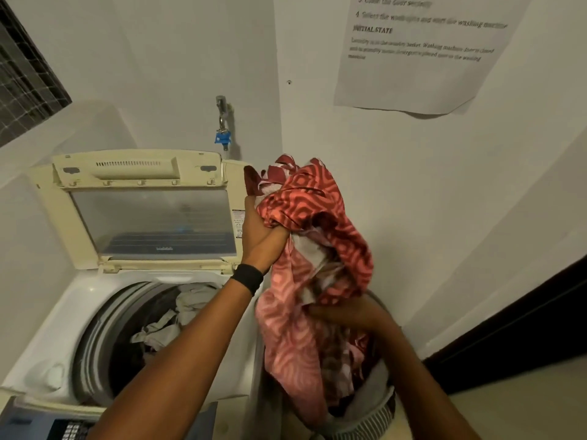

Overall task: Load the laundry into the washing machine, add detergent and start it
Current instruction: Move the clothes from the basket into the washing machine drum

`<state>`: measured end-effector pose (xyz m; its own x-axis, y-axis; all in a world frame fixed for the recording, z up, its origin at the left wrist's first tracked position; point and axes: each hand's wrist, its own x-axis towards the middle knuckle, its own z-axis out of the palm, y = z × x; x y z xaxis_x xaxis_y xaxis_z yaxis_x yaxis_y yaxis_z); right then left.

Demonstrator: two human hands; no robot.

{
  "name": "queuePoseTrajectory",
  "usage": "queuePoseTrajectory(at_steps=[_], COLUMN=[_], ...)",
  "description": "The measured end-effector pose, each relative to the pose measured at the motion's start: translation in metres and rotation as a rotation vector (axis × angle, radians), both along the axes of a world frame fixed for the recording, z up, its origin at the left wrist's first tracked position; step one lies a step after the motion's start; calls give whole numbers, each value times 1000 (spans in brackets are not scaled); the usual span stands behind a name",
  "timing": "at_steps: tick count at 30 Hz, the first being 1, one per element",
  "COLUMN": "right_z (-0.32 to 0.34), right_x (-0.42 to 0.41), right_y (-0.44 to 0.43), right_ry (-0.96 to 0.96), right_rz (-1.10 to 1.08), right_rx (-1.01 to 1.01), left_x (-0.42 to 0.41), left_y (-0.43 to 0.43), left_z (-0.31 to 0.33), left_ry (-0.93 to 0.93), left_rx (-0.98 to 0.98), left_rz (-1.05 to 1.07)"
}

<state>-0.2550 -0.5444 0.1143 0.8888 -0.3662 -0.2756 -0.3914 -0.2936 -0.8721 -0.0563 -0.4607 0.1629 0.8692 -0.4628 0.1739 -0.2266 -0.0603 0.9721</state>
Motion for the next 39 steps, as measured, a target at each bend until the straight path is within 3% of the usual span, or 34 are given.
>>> queuePoseTrajectory(at_steps=[2, 4, 6, 8, 10, 14, 16, 19, 23, 24, 27, 31, 36, 39], right_z=[60, 105, 122, 116, 99, 66, 49, 39, 52, 54, 49, 17, -66, -92], right_x=[-19, -24, -8, 23, 57, 82, 86, 92, 74, 68, 61, 41, 19, 20], right_y=[-24, -45, -54, -43, -28, -18, -22, -21, -27, -27, -27, -32, -20, -11], right_ry=[-199, -494, -632, -713, -681, -585, -579, -359, -421, -449, -430, -358, 2, -39], right_rz=[-118, -407, -589, -683, -659, -626, -622, -573, -306, -275, -285, -266, -138, -177], right_rx=[-21, -132, -213, -117, 14, 41, 129, 236, 701, 735, 470, 69, -170, -96], left_x=[1, -2, -6, -18, -31, -40, -40, -41, -39, -39, -41, -33, -17, -12], left_y=[9, 15, 16, 13, 13, 34, 39, 32, 28, 26, 20, 19, 19, 17], left_z=[-12, -22, -29, -25, -15, 1, 6, 2, -5, -4, -1, -6, 2, 2], left_ry=[13, -37, -65, -66, 25, 455, 401, 315, 461, 512, 608, 599, 626, 588], left_rx=[39, 90, 111, 176, 178, 70, 92, 138, -19, -34, -30, -30, -40, -13], left_rz=[23, 41, 8, -63, -235, -531, -608, -495, -261, -240, -248, -120, -95, -58])
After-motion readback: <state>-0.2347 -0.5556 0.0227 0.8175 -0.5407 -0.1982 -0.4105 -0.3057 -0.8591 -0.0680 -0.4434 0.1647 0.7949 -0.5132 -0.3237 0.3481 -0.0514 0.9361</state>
